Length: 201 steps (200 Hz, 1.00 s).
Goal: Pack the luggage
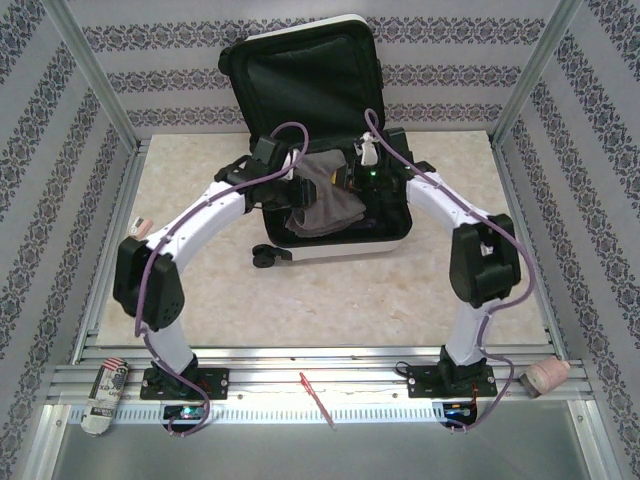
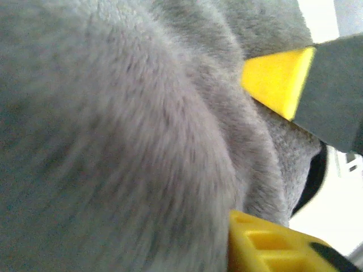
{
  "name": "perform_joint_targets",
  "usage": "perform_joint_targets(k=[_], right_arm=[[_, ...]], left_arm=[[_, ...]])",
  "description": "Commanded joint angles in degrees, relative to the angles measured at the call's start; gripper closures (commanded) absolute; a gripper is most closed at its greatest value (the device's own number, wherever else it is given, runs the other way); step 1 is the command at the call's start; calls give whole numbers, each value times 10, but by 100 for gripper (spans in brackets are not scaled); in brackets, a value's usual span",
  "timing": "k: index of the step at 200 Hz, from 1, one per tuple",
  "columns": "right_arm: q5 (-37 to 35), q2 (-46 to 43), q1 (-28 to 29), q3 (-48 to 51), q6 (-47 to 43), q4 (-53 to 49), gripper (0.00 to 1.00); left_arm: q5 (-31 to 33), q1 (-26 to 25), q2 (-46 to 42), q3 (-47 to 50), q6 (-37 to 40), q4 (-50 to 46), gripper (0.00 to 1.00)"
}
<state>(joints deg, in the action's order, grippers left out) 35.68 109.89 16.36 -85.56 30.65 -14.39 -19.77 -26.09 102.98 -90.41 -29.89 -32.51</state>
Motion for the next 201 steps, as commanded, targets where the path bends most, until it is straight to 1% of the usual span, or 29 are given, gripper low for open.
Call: perform_joint_targets(k=[1,13,28,46,75,82,101,114,127,143,163,181,201], right_arm=[[-66,50,-22,-36,-20,5,100],[-88,73,-32,-48,-32,-7,100],[-120,90,-39,-49,-39,-9,100],[-156,100,-44,-45,-45,-6,100],[-188,111,-47,-51,-52,-6,100],[-188,111,-47,-50,-53,-4,98],[-181,104,-47,-42,-53,8,87],[-158,94,-48,-39,-53,16,77],[-128,86,-51,-45,-55,12,64],[-95,72,-53,-49,-62,0,54],[-79,35,-56,-31,-70,-4,48],[-77,-3,-58,-10,-73,-4,46],[-68,-31,-57,0,-76,-11,45]], left_arm=[[-23,21,34,-40,33,49,45],[-24,33,50,-58,36,39,40],[-12,42,59,-74,46,23,37],[1,47,65,-90,60,2,36],[11,47,69,-109,62,-21,35],[10,47,67,-112,60,-23,35],[1,46,61,-119,53,-18,34],[-9,41,58,-121,49,-9,34],[-9,33,59,-129,49,-6,33],[-6,27,63,-135,45,-3,33],[-2,24,64,-127,36,10,33],[12,22,63,-108,29,26,33],[6,20,61,-87,26,48,34]])
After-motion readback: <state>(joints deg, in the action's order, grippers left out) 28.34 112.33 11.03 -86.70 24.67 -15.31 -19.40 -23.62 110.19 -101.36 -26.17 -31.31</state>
